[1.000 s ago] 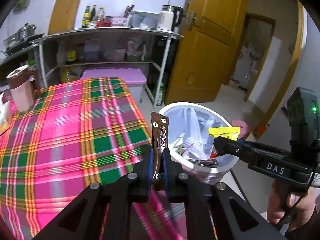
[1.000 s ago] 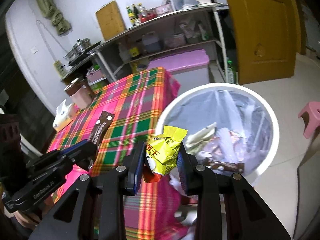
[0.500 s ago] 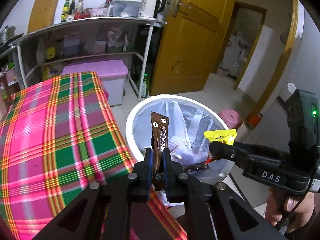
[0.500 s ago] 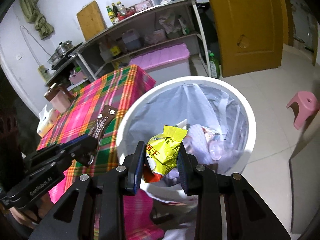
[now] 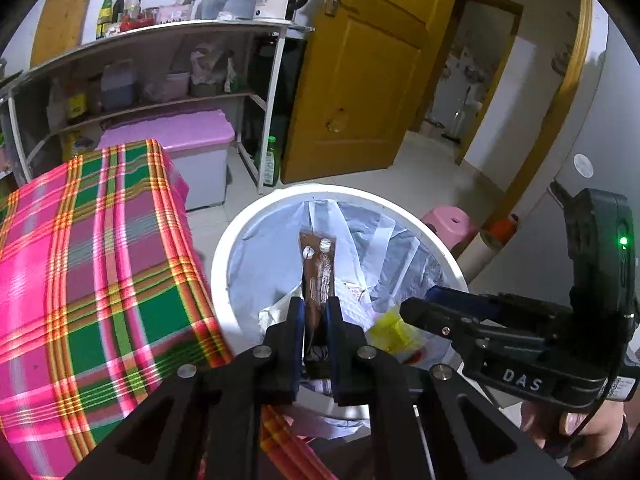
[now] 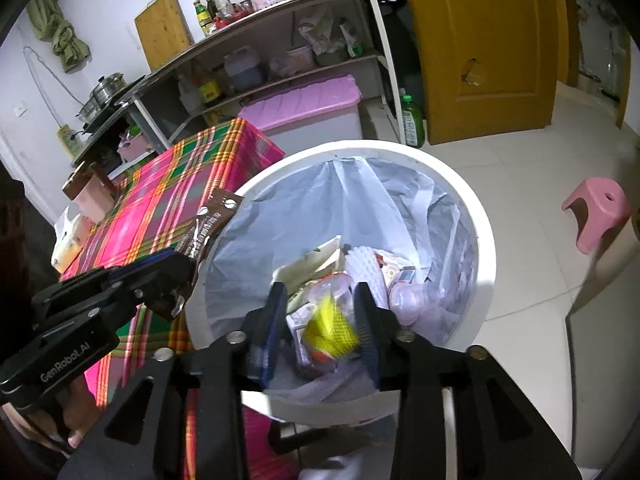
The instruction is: Collect trash
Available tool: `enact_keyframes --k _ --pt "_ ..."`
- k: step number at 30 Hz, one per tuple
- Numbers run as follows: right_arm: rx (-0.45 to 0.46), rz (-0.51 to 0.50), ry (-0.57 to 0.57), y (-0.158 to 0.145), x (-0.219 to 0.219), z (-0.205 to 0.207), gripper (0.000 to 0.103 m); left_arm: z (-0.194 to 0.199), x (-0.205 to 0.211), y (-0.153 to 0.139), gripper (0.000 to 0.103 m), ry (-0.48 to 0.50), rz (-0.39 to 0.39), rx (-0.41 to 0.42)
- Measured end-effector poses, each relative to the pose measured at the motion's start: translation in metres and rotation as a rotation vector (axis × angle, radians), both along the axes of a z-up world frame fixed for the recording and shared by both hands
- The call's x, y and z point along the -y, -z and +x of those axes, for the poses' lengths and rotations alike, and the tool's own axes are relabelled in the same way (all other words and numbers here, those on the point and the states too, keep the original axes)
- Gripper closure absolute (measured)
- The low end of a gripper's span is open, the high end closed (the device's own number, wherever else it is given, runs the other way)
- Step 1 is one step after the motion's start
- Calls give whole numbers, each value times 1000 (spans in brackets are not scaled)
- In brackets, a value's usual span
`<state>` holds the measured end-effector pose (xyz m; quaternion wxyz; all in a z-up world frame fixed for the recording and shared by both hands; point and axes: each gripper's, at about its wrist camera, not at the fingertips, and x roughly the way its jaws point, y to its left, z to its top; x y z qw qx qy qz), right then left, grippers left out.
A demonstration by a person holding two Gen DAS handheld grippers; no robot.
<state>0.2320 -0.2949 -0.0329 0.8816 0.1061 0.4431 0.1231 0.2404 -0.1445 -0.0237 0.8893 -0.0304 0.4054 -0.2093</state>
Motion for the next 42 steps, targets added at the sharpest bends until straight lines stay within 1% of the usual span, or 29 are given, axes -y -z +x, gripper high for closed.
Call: enact_keyframes --k 5,12,19,29,42 --pt "4 2 7 0 4 -3 58 2 0 5 93 1 -3 -21" --pt "28 3 -1 -8 1 -13 58 -7 -4 -2 93 -14 -7 -4" --pt "62 -12 -29 -20 -13 -34 58 -28 -13 -13 93 -34 -14 19" --pt "127 -32 -68 -38 -30 -70 58 -71 -26 -32 93 -56 -16 71" --pt "171 -61 -117 -49 -51 -114 58 -122 -50 -41 93 -109 7 119"
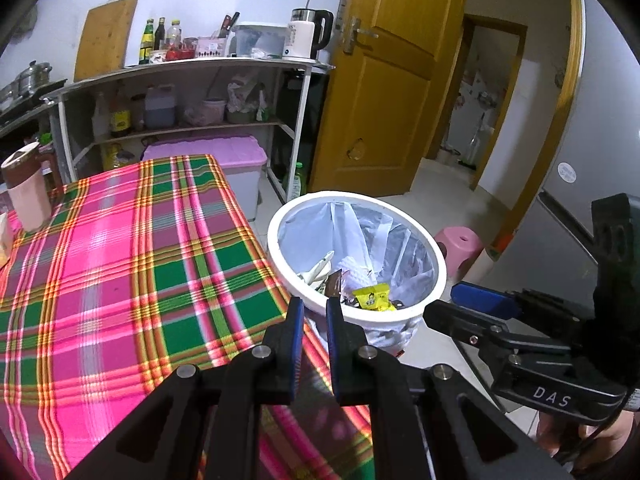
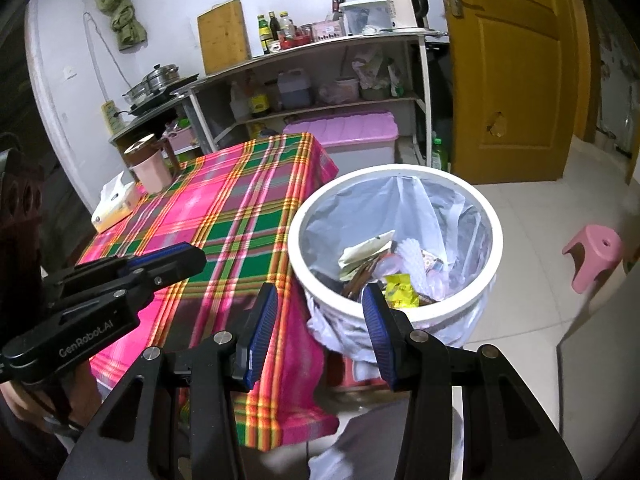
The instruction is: Collect trash
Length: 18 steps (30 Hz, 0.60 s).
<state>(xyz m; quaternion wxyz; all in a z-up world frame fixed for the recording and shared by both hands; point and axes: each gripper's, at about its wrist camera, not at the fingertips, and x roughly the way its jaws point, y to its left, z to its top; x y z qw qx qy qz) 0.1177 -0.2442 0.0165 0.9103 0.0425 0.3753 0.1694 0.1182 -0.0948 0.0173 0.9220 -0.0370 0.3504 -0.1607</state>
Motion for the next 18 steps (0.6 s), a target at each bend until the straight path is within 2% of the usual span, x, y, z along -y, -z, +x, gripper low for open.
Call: enact_keyframes --k 18 --pt "38 -22 -25 -2 -12 -40 58 -42 -17 2 93 -53 11 19"
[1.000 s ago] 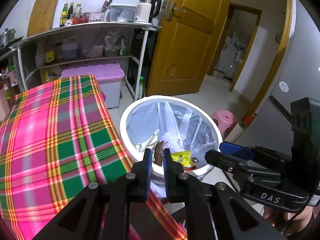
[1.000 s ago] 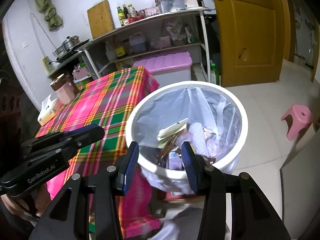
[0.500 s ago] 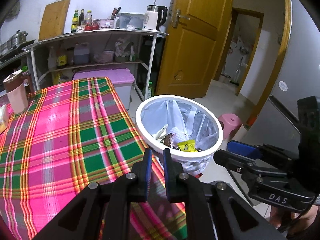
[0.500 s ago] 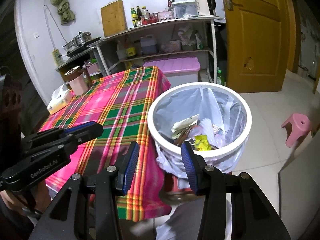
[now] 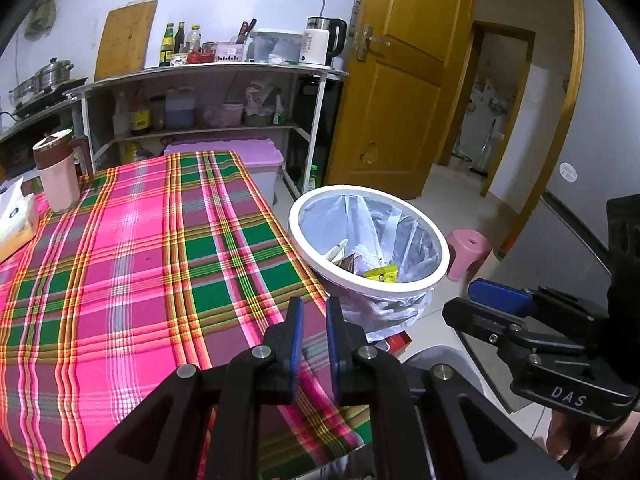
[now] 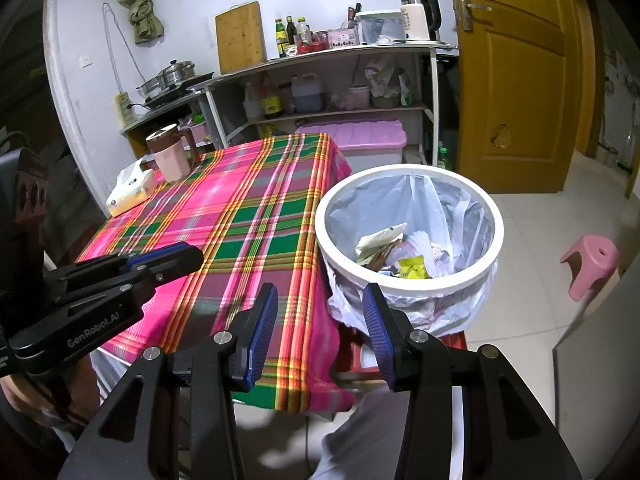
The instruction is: Collect trash
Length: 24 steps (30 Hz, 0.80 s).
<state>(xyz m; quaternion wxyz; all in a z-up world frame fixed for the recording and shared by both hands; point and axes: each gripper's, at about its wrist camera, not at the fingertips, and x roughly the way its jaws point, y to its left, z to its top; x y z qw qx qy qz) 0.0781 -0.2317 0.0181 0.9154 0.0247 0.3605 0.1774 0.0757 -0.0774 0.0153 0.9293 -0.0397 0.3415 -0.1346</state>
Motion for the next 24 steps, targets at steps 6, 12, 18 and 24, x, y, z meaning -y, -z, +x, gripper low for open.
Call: enact_keyframes --k 6,12,18,24 --pt "1 1 1 0 0 -1 58 -4 0 -1 93 -3 13 7" --pt "-1 2 -1 0 0 -1 58 -6 0 -1 93 -8 19 8" --pt "-1 1 0 0 -1 -1 58 -6 0 -1 93 -12 21 7" --pt "-3 1 -6 1 -2 -3 58 -6 -1 -1 93 -17 24 6"
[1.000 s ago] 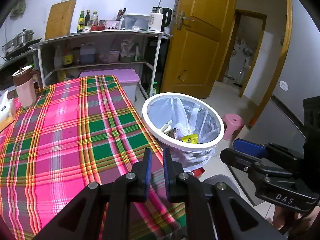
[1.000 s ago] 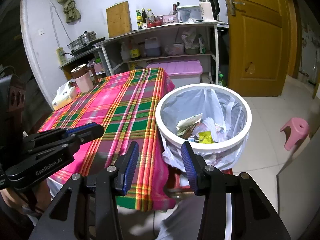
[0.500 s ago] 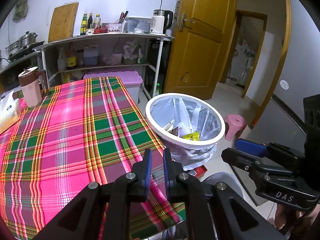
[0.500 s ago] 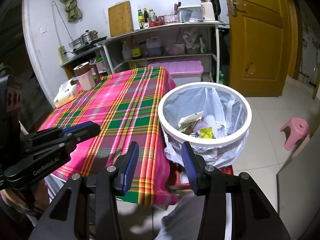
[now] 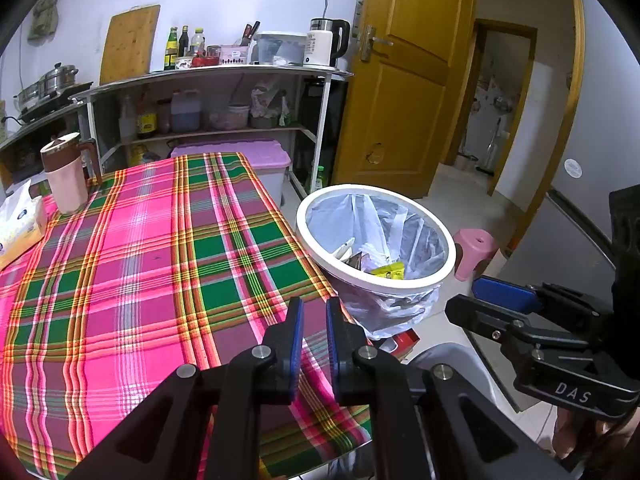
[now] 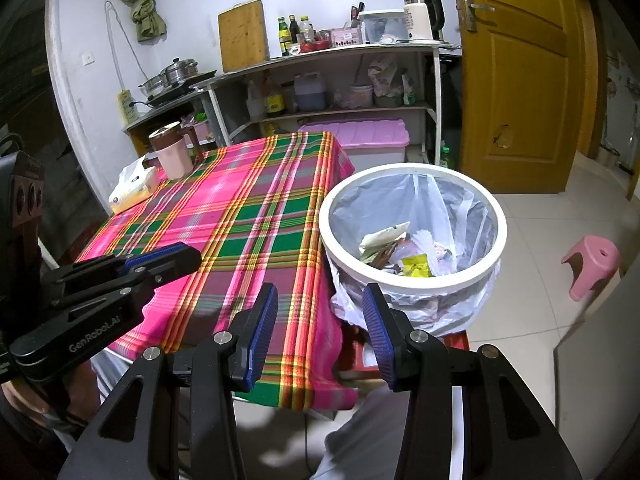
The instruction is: Collect trash
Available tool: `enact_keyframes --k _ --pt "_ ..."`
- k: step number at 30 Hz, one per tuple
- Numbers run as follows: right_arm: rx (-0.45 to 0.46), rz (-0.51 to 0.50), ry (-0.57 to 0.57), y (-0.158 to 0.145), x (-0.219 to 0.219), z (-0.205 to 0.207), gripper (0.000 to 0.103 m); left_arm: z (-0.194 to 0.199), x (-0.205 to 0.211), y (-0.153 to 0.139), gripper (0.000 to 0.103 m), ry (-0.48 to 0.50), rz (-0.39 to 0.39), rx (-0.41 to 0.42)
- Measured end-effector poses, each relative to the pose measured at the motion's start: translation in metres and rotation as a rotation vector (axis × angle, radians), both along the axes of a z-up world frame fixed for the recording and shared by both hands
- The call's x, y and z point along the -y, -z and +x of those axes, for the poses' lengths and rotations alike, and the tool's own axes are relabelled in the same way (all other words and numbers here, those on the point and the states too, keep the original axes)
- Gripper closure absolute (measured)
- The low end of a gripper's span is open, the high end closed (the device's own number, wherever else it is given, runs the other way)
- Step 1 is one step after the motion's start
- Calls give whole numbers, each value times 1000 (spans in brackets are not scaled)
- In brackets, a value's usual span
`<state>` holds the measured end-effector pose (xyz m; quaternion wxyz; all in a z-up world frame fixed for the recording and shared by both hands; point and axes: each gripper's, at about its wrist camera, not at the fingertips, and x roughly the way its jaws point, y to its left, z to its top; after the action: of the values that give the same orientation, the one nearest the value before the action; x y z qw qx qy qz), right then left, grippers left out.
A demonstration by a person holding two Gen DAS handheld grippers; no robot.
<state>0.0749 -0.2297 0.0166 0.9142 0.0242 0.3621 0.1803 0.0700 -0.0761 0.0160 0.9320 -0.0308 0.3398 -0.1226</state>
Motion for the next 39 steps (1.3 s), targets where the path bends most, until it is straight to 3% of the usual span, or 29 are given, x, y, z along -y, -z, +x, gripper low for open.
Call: enact_keyframes --k 39 --pt "-6 0 -5 0 -4 0 58 0 -4 7 93 -32 31 -8"
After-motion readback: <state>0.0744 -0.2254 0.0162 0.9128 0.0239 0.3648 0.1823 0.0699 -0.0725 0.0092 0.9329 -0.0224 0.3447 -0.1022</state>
